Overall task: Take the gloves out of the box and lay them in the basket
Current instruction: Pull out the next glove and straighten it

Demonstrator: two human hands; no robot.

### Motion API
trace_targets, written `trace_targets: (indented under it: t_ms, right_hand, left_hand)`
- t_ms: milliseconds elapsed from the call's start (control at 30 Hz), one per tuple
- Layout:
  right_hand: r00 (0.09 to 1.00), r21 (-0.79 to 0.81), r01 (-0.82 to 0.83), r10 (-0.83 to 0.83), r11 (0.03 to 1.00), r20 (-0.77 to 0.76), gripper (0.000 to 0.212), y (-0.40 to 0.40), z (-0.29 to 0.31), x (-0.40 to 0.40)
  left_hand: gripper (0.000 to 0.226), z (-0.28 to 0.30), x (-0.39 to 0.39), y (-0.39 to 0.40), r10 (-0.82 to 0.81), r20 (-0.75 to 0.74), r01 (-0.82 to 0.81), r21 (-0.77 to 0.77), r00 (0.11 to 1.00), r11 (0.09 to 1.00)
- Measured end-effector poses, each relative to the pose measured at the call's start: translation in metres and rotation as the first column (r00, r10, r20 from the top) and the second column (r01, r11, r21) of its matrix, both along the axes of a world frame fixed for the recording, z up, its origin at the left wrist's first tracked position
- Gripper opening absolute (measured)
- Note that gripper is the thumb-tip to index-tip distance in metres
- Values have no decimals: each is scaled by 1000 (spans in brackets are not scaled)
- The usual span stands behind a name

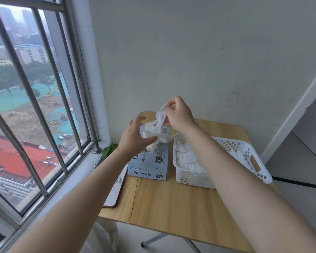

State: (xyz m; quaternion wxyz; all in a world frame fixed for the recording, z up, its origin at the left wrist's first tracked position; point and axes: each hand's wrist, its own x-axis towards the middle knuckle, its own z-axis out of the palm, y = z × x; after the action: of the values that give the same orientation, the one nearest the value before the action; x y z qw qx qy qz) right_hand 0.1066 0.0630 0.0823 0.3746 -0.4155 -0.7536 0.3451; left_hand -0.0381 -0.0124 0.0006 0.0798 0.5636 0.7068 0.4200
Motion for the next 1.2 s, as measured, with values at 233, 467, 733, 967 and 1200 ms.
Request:
trace_targets:
  t_ms: [233, 467, 733, 967, 1200]
  right_hand:
    - [951, 112, 133, -95, 985, -295, 5, -11, 17, -1]
    - [910, 97, 228, -176, 969, -377, 3, -10, 12, 15]
    - [977, -42, 57, -65, 997, -203, 5, -1, 3, 19]
    - [989, -159, -117, 100, 980, -111, 27, -7, -2, 20]
    - [963, -298, -249, 269, 922, 30, 34, -12, -26, 15]
  left_hand:
    - [26, -10, 4, -1, -131, -120, 99, -242, 984, 965]
    - [19, -9, 4, 3, -124, -184, 42, -395, 975, 918]
    - [25, 38, 15, -2, -86, 76, 77, 111, 993, 991]
    - [26, 43, 14, 11, 22, 79, -25, 38, 997, 999]
    - [22, 64, 8, -2, -166, 766, 48, 174, 621, 984]
